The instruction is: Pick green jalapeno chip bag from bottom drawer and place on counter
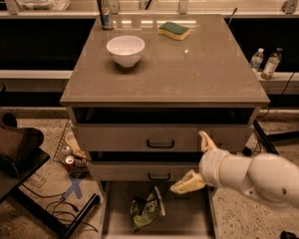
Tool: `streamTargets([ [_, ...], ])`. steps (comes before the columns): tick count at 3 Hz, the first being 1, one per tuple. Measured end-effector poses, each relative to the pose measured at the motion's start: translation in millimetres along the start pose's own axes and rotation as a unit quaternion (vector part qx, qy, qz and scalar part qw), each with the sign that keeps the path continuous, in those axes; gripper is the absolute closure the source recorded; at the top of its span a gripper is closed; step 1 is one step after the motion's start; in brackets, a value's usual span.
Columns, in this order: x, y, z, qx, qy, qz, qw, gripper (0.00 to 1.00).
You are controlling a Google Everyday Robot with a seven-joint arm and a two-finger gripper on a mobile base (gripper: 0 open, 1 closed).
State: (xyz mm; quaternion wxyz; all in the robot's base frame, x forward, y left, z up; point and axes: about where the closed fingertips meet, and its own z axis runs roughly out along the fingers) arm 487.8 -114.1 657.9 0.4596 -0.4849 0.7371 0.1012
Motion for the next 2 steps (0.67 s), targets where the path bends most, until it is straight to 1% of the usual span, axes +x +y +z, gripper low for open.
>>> streamTargets([
  [1, 53.9, 18.5, 21.8, 0.031, -0.017, -0.022, 0.9992, 0.00],
  [2, 110.8, 39.4, 50.8, 0.030, -0.027, -0.021, 0.9990, 0.00],
])
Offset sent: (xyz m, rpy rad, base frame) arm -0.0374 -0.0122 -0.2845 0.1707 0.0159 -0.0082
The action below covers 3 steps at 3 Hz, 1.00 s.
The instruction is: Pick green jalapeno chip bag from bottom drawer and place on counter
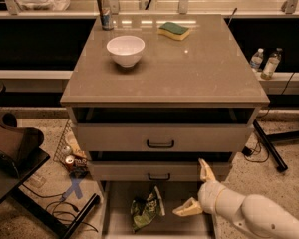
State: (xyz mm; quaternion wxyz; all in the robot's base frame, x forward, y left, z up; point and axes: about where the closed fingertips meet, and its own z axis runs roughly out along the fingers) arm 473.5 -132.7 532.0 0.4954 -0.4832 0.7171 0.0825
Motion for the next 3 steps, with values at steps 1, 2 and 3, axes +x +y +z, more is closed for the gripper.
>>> streamTargets([
  [1, 58.0, 39.9, 39.9, -0.026, -0.012, 0.034, 0.9990, 0.00],
  [2, 106.3, 86.9, 73.4, -0.053, -0.003, 0.085, 0.9950, 0.00],
  [3, 106.0, 87.6, 73.7, -0.054, -0.004, 0.085, 0.9949, 0.00],
])
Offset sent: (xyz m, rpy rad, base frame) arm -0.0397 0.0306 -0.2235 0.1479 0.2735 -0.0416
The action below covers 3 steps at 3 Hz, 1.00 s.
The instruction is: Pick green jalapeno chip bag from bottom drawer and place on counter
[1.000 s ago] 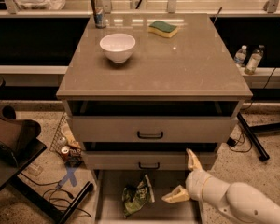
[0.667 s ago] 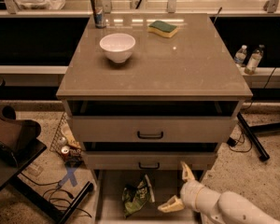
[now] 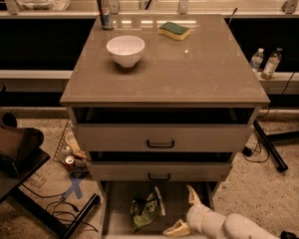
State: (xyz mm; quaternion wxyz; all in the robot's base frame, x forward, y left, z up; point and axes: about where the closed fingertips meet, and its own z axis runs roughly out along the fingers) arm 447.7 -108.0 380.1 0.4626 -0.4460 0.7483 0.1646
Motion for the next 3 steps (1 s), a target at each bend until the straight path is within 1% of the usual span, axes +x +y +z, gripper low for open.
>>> streamTargets([
  [1, 3.9, 11.1, 19.2, -0.013, -0.010, 0.003, 0.9999, 0.00],
  [2, 10.0, 26.0, 63.5, -0.042, -0.037, -0.003, 0.9984, 0.00],
  [3, 31.6, 31.5, 113.4, -0.054, -0.064, 0.021, 0.9962, 0.00],
])
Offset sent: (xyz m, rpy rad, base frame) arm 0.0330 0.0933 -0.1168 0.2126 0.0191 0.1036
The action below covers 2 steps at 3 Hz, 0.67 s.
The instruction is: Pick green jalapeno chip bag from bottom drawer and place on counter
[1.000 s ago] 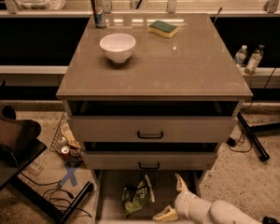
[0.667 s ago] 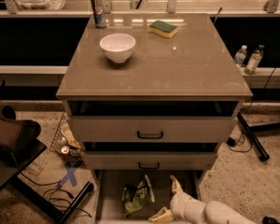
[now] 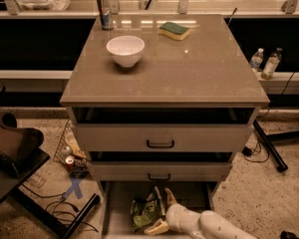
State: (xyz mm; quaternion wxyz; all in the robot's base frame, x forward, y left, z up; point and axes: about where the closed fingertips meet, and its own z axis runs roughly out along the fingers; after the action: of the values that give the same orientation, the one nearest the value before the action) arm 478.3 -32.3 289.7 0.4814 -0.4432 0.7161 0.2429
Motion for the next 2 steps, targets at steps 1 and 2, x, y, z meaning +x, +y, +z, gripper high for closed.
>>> streamTargets([
  [1, 26.6, 1.5, 39.6, -0.004, -0.010, 0.022, 0.9997, 0.00],
  [2, 48.2, 6.1, 70.0, -0.008, 0.001, 0.024, 0.9997, 0.00],
])
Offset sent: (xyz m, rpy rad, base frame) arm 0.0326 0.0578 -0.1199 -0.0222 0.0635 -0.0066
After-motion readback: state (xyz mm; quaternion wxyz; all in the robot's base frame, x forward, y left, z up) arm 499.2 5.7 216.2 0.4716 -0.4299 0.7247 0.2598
